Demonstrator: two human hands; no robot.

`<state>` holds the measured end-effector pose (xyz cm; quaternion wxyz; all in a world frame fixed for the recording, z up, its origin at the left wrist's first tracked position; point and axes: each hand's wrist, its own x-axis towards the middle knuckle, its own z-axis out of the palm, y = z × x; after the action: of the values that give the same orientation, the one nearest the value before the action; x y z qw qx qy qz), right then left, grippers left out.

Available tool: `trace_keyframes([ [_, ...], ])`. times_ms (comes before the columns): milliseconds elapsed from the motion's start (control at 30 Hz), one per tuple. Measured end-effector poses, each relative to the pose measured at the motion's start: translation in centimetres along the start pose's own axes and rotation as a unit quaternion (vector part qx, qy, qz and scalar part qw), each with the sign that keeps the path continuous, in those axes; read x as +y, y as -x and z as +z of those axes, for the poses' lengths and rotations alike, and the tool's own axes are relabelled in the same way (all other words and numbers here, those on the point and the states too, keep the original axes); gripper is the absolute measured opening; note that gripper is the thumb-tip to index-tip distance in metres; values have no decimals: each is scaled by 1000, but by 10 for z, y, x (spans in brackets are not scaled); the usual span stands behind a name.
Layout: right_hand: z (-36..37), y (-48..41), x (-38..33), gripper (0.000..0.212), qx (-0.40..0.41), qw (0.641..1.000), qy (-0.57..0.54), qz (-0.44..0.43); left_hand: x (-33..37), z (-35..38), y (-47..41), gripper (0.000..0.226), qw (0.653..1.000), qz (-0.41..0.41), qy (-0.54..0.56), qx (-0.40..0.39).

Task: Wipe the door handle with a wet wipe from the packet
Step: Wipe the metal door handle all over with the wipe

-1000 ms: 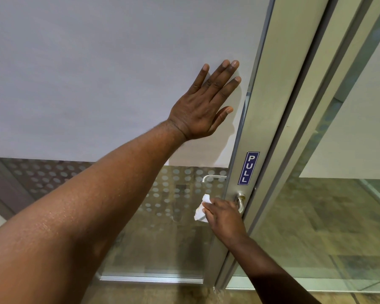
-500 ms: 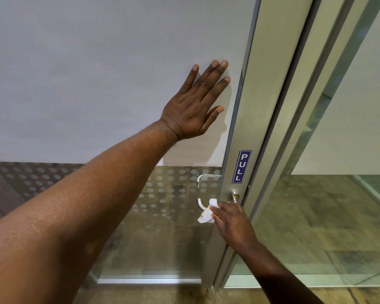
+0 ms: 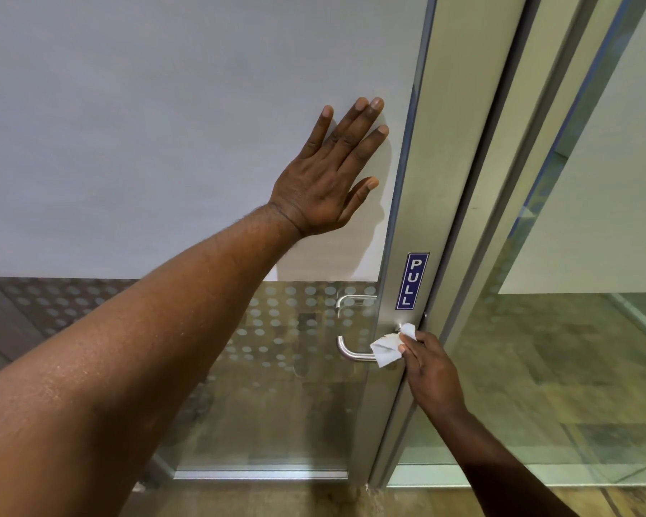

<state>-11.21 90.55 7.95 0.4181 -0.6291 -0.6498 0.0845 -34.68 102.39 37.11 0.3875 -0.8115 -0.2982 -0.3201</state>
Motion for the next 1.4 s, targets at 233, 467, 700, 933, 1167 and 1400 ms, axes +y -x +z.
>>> trace_keyframes([
  [233,-2,-7,3,29,18,998,57,-10,0,1,0,62,1000,0,-4,-3],
  [467,2,-7,-3,29,21,995,81,-46,-1,1,0,62,1000,-1,-8,-3],
  [700,11,1,-10,25,63,997,-24,37,0,0,-1,62,1000,1,-7,1],
  [933,28,1,-22,23,133,939,-198,247,-1,2,1,61,1000,0,-5,5],
  [1167,49,-4,-15,22,145,822,-367,411,-1,2,1,60,1000,2,-3,12],
  [1400,39,-9,-41,26,96,700,-530,469,-1,2,1,60,1000,3,-1,13],
])
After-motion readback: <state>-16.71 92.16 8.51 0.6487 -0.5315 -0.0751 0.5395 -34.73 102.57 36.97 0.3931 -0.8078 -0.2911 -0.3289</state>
